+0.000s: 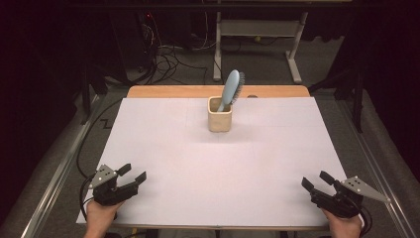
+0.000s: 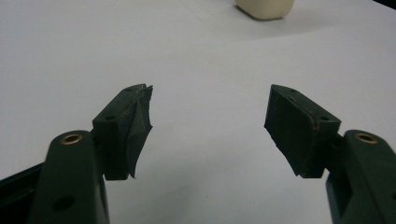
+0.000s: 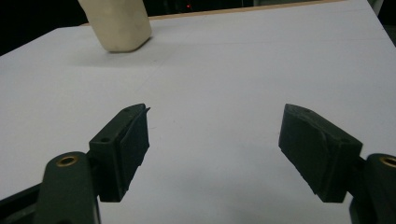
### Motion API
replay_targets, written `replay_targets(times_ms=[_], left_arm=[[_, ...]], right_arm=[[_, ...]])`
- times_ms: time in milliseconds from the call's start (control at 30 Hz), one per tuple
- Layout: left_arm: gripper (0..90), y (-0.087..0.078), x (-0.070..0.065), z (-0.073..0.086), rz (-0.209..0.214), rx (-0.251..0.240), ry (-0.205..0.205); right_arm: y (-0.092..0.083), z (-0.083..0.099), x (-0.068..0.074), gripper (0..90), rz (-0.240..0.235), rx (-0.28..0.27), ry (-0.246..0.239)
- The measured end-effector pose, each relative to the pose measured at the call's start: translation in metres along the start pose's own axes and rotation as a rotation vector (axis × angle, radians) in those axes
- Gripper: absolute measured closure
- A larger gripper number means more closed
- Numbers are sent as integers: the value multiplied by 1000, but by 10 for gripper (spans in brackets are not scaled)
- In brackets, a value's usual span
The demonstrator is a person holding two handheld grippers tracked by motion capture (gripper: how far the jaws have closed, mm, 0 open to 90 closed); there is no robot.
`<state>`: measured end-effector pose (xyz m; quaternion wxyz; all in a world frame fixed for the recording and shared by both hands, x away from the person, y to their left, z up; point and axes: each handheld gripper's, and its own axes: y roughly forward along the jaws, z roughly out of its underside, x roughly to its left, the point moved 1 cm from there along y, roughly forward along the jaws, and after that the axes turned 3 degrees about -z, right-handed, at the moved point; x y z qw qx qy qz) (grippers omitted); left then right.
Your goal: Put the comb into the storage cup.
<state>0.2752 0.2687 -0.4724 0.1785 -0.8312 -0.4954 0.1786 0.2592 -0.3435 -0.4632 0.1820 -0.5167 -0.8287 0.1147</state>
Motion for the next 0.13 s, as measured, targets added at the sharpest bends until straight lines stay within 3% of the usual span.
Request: replay_targets(times_ms=[133], left_arm=[[317,0,0,0,0,-1,-1]], right_arm=[[0,0,0,249,0,0,1]])
